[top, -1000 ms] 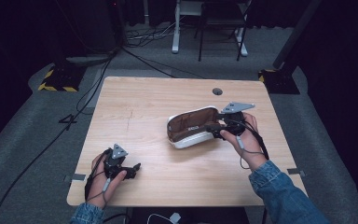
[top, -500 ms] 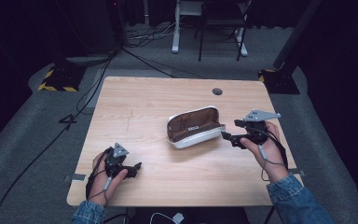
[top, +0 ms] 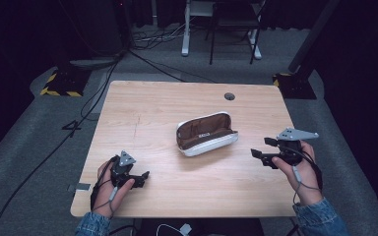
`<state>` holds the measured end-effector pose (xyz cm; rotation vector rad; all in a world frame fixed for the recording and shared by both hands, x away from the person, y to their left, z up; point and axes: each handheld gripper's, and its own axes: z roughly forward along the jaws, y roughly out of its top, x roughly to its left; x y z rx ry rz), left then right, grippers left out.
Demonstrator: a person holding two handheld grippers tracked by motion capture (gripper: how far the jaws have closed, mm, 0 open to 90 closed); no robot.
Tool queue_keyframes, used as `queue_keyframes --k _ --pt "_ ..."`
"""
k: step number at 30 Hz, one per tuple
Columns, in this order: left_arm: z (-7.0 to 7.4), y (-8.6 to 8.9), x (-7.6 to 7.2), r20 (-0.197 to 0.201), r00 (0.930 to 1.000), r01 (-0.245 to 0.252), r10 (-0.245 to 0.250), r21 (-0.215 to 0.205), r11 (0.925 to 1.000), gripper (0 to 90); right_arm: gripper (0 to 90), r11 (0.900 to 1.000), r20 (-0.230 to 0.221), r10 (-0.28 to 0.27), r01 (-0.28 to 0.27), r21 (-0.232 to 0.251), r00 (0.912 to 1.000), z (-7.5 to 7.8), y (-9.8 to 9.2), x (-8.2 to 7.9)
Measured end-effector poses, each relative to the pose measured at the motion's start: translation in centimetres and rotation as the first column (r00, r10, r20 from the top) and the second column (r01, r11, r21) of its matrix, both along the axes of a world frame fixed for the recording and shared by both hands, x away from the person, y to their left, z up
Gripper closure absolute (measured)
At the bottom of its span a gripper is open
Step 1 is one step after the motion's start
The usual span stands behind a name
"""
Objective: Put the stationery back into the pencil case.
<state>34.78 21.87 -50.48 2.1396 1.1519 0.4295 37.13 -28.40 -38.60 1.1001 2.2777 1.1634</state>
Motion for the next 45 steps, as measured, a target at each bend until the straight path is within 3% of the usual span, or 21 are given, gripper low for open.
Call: queue_keyframes --k 3,6,7,18,30,45 --pt "0.0 0.0 -0.1 -0.003 1.0000 0.001 -0.001 -0.001 1.0000 12.4 27.2 1.000 0.000 -0.004 0.004 0.005 1.0000 -0.6 -0.6 -0.8" --pt "0.0 0.1 -0.3 0.002 1.0000 0.000 0.000 0.000 1.0000 12.3 26.5 1.000 -0.010 0.000 0.000 -0.021 0.9999 -1.3 -1.0 -1.2" --pt "0.0 0.1 -0.3 0.001 1.0000 0.000 0.000 0.003 1.0000 12.3 26.5 1.000 -0.015 -0.019 0.019 -0.003 0.9997 -1.8 -1.5 -1.4" --pt "0.0 0.1 -0.4 -0.004 1.0000 0.003 -0.003 0.001 1.0000 12.2 25.6 0.997 -0.045 -0.075 0.076 0.013 0.9962 -4.3 -3.9 -2.5" --pt "0.0 0.1 -0.3 -0.001 1.0000 0.005 -0.005 0.000 1.0000 11.9 23.4 0.994 -0.071 -0.105 0.104 -0.019 0.9920 -8.1 -6.5 -2.3" --pt "0.0 0.1 -0.3 -0.001 1.0000 0.008 -0.008 0.001 1.0000 11.8 17.4 0.994 -0.094 -0.084 0.077 -0.074 0.9920 -11.0 -6.3 -2.2"
